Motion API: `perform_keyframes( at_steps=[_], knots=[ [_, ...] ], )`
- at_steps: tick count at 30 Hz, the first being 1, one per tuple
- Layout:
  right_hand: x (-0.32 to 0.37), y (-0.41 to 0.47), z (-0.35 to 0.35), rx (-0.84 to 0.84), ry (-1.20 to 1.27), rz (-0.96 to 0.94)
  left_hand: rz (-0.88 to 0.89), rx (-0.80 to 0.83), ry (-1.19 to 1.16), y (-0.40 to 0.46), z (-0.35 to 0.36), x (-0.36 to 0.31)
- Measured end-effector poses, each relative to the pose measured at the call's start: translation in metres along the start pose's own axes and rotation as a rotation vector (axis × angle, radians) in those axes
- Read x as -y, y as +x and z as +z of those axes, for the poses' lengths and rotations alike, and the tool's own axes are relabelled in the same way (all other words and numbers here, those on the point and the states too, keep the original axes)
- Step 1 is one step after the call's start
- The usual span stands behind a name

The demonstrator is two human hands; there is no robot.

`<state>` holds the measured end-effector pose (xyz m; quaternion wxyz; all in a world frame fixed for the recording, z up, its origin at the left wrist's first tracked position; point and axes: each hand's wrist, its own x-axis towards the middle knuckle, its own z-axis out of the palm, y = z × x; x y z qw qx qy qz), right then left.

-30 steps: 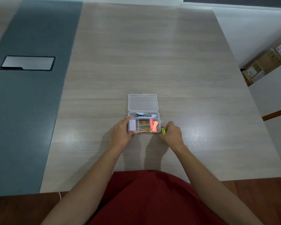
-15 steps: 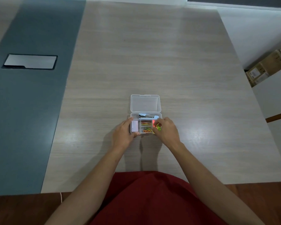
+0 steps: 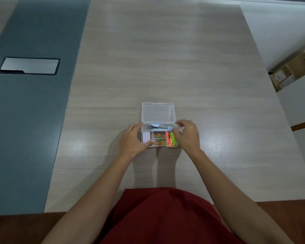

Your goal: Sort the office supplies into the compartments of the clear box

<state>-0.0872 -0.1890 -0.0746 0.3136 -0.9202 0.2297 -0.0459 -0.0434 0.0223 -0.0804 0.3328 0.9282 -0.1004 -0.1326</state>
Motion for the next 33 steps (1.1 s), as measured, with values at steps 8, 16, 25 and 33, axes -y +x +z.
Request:
perform_keyframes(
  at_steps=[8, 16, 25, 33],
  knots=[
    [0.03, 0.047, -0.002, 0.213, 0.355, 0.336, -0.247, 0.047, -0.423, 0.05, -0.014, -0.037],
    [0.029, 0.018, -0.028, 0.099, 0.451, 0.141, -0.255, 0.039, -0.651, 0.046, -0.031, -0.031],
    [-0.023, -0.033, 0.001, 0.187, -0.052, -0.226, 0.083, 0.116, -0.06, 0.0, 0.007, 0.005],
    [-0.009, -0.026, -0.008, 0.18, -0.091, -0.217, 0.094, 0.131, 0.053, -0.001, 0.006, -0.004]
  ],
)
